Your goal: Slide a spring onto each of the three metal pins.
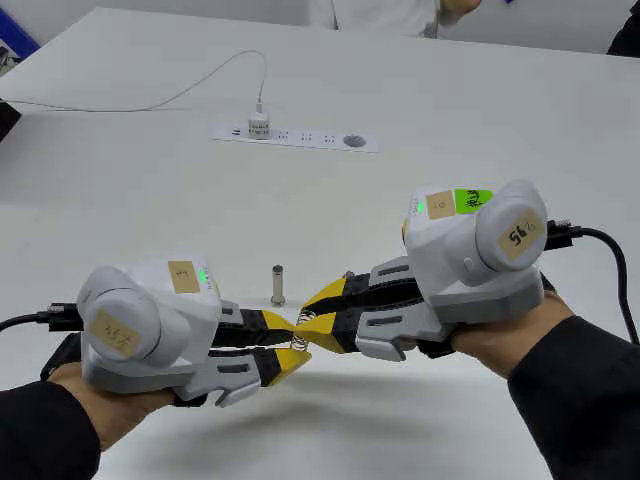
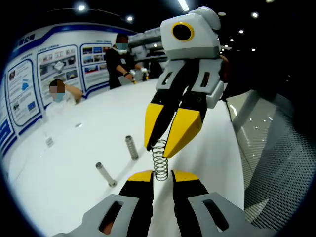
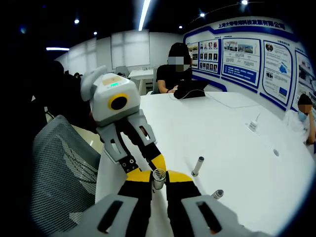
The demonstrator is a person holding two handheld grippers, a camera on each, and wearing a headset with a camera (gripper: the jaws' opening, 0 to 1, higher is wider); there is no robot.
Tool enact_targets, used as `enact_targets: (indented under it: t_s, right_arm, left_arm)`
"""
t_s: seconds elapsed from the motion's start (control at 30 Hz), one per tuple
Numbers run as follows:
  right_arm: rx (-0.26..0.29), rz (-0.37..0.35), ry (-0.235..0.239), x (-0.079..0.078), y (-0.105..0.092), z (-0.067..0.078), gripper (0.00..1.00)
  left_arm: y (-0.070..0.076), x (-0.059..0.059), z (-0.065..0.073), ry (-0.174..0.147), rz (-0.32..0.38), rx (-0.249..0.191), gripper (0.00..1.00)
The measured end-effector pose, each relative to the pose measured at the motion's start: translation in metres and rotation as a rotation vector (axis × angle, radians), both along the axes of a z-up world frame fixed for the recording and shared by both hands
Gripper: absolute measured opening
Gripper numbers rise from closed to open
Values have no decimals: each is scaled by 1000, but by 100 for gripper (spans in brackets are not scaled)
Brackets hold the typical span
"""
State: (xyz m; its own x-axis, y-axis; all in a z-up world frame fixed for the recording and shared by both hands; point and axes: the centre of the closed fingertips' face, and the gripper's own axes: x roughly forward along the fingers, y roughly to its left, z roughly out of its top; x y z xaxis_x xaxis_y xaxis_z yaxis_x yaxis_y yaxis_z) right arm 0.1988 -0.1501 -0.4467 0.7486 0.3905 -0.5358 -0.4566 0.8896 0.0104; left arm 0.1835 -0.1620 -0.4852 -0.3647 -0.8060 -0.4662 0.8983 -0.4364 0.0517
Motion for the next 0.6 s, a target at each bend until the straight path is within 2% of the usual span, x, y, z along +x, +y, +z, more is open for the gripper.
enact_targets:
  t_s: [0.23, 0.6]
  right_arm:
    - [-5, -7, -5, 4, -4, 5, 12]
    - [-22, -34, -37, 17, -16, 18, 12]
  left_arm:
    - [2, 8, -1, 18, 39, 2, 23]
    - [6, 22, -2, 70, 113, 7, 34]
